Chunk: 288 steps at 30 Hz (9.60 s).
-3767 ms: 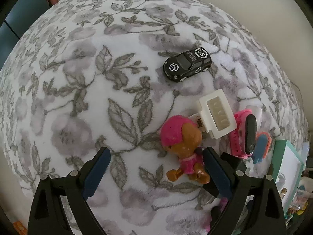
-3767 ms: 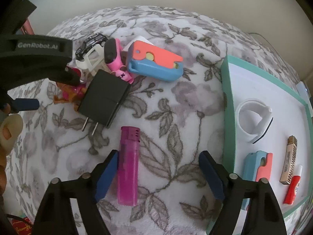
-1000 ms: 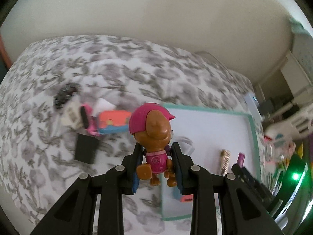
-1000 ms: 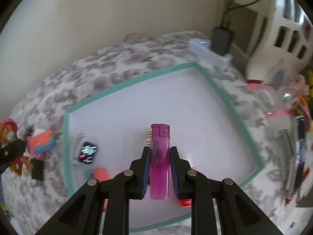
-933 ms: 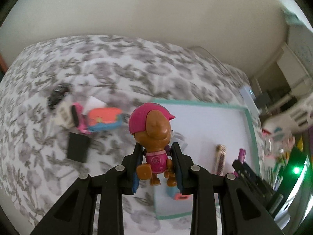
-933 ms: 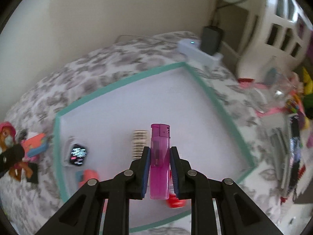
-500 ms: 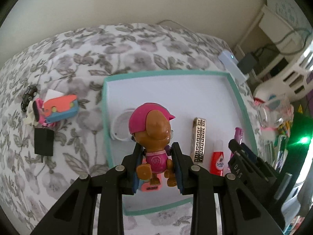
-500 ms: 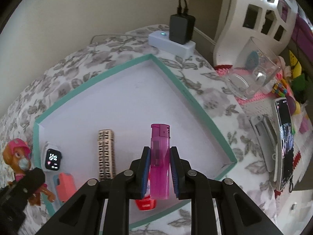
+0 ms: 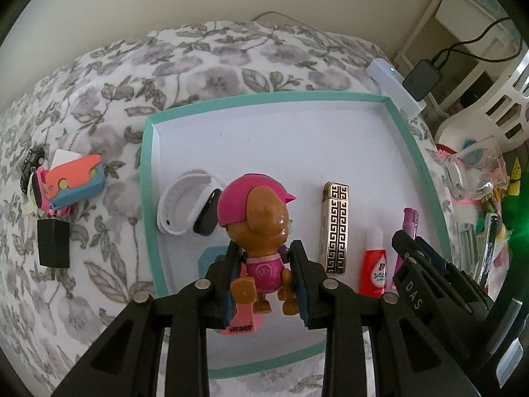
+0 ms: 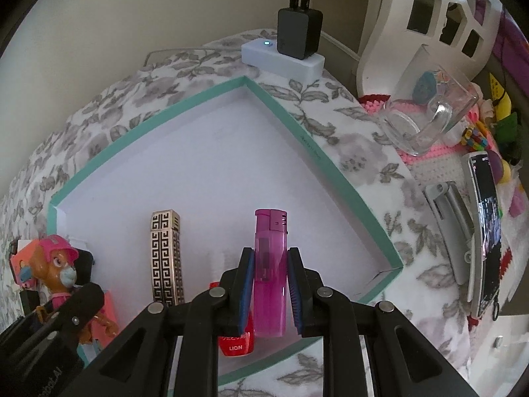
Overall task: Organize rigid objects
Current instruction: 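Open left gripper to drop dog figurine in tray while right releases lighter, then withdraw both open grippers from the tray back over the pile, then grasp black charger plug with right gripper while left gripper grasps white plastic clip, then carry charger plug with right gripper while left gripper carries white clip over tray, then open right gripper to drop charger in tray while left releases white clip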
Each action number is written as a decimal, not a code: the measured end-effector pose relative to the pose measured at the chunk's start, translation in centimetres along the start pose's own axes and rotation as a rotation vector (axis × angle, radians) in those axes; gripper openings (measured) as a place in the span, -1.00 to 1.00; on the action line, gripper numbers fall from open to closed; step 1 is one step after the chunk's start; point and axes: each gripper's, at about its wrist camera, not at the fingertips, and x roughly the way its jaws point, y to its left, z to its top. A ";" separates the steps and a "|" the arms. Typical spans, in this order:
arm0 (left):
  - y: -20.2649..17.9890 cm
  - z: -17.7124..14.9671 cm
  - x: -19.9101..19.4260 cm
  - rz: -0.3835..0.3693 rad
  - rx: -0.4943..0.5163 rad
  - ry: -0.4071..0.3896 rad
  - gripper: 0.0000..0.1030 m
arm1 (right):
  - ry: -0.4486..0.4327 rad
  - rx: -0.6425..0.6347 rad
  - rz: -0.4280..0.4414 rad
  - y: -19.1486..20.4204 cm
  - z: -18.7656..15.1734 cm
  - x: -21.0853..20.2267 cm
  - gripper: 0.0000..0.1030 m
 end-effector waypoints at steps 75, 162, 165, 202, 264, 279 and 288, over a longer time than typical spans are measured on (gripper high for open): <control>29.2 -0.7 -7.1 0.365 -0.577 -0.102 0.84 | -0.216 -0.339 0.260 15.7 -2.5 -6.9 1.00; 32.9 2.8 1.6 0.127 -0.648 -0.023 0.52 | -0.038 -0.583 0.322 28.6 -7.1 -0.1 0.12; 32.8 2.5 1.4 0.141 -0.637 -0.015 0.35 | -0.033 -0.569 0.323 28.1 -6.9 -0.2 -0.03; 25.7 -3.7 0.5 0.221 -0.541 0.089 -0.07 | 0.045 -0.577 0.312 24.3 -11.3 -2.0 -0.16; 1.8 -0.9 0.1 -0.010 -0.037 0.037 -0.06 | -0.039 -0.043 0.117 2.4 1.8 -1.8 -0.15; 0.9 0.5 0.5 -0.009 -0.004 0.003 0.19 | -0.033 -0.059 0.105 2.6 2.5 -2.0 -0.09; 1.8 0.9 -1.4 -0.011 -0.023 -0.040 0.40 | -0.105 -0.069 0.096 2.6 3.1 -4.8 0.06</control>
